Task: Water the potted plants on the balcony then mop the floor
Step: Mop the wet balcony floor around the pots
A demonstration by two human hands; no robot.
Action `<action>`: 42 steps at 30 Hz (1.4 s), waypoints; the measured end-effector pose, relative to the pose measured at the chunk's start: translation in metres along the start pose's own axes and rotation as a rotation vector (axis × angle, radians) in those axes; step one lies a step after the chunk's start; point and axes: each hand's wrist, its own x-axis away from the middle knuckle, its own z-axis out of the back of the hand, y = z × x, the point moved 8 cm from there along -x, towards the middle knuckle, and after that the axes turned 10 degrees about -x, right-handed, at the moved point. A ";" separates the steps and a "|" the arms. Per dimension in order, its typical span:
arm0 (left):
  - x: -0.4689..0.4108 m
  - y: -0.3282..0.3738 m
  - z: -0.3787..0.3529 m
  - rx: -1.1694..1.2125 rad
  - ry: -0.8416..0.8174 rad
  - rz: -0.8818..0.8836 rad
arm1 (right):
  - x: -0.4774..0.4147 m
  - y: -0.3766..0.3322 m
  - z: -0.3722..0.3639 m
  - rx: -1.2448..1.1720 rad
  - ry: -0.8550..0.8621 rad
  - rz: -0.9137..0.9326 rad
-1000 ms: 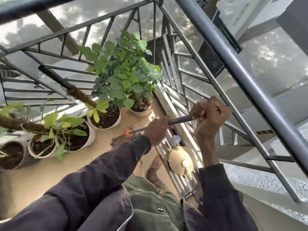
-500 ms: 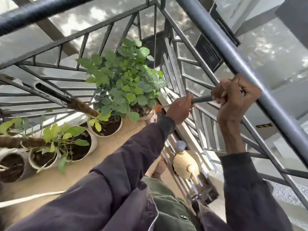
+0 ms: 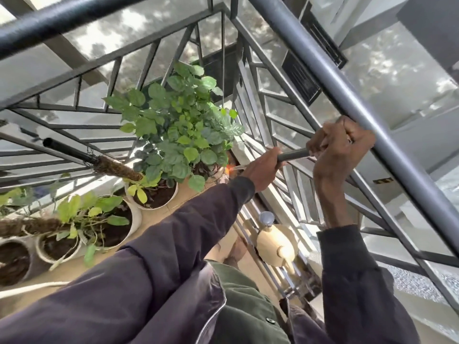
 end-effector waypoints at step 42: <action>0.043 0.058 -0.032 -0.063 0.118 -0.228 | 0.037 -0.045 0.060 -0.340 -0.020 0.076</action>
